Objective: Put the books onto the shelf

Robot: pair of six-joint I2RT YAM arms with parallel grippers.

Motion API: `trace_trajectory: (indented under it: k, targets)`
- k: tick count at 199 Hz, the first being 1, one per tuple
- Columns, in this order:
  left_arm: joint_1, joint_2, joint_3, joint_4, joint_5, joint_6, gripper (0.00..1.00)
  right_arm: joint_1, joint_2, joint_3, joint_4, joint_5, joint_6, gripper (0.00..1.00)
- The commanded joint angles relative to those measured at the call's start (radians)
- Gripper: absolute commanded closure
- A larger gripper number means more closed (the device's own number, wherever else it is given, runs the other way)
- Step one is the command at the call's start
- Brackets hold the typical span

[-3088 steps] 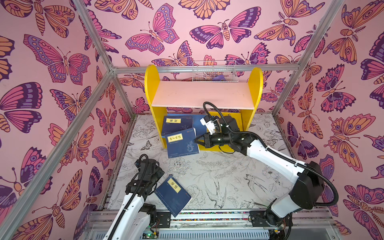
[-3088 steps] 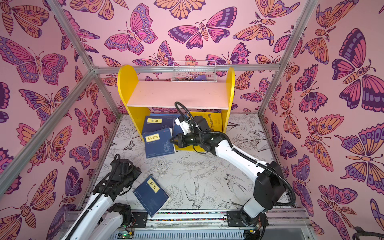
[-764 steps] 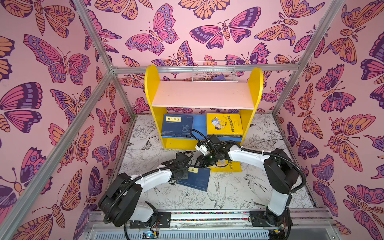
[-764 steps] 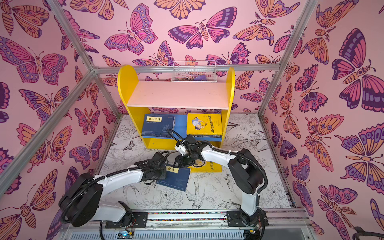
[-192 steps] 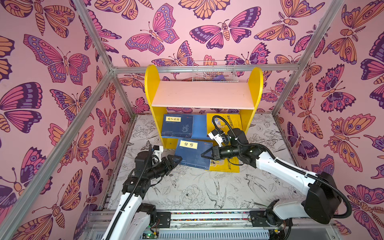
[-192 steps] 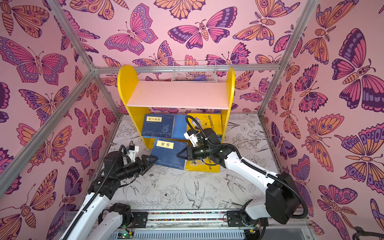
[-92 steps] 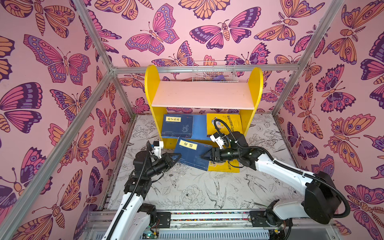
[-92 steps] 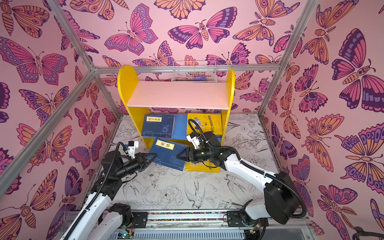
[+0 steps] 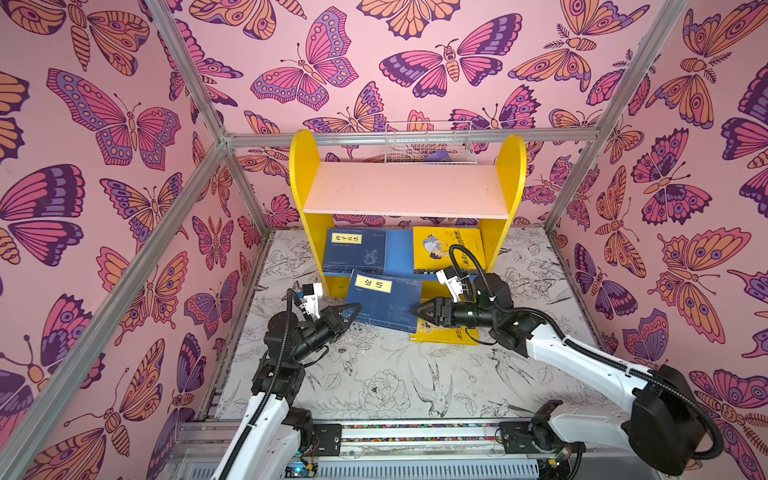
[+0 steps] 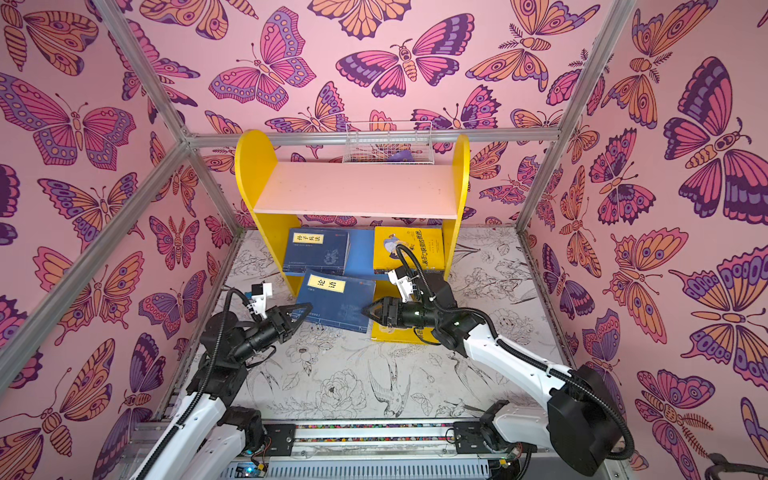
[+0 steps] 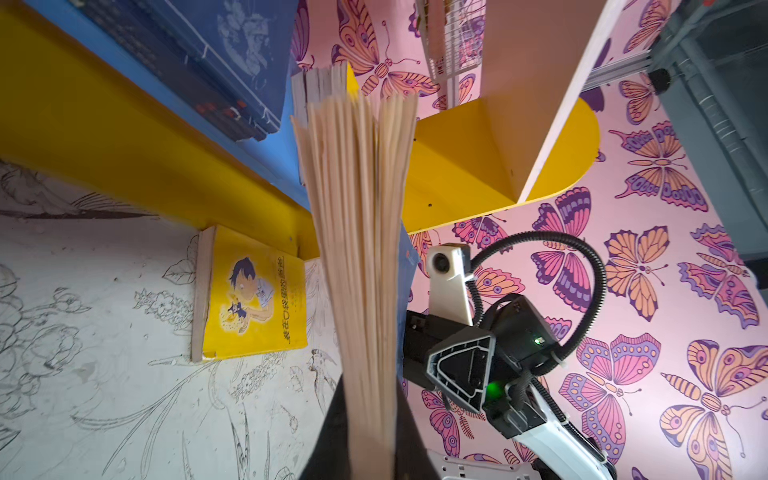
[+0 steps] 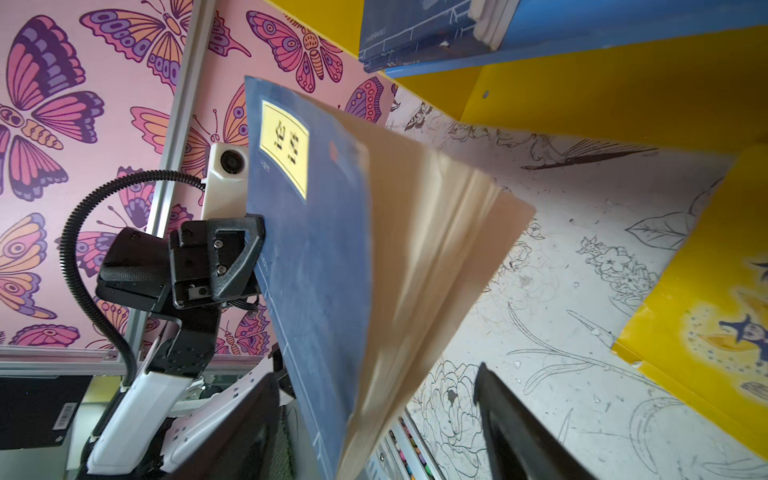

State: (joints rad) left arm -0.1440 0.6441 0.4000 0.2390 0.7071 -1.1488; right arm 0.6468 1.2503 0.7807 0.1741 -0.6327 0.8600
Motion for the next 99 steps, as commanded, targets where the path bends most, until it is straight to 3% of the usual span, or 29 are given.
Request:
trace_trajectory:
  k: [1,40,99]
  targets:
    - [0.005,-0.013,-0.010,0.154,0.007,-0.066,1.00,-0.002,-0.039,0.006,0.086,0.019,0.008,0.26]
    - [0.005,-0.009,-0.017,0.147,0.028,-0.073,1.00,-0.022,-0.101,0.044,-0.019,0.097,-0.081,0.27]
    - [0.006,-0.023,-0.018,0.145,0.032,-0.083,1.00,-0.021,-0.009,0.093,0.079,-0.002,-0.060,0.30]
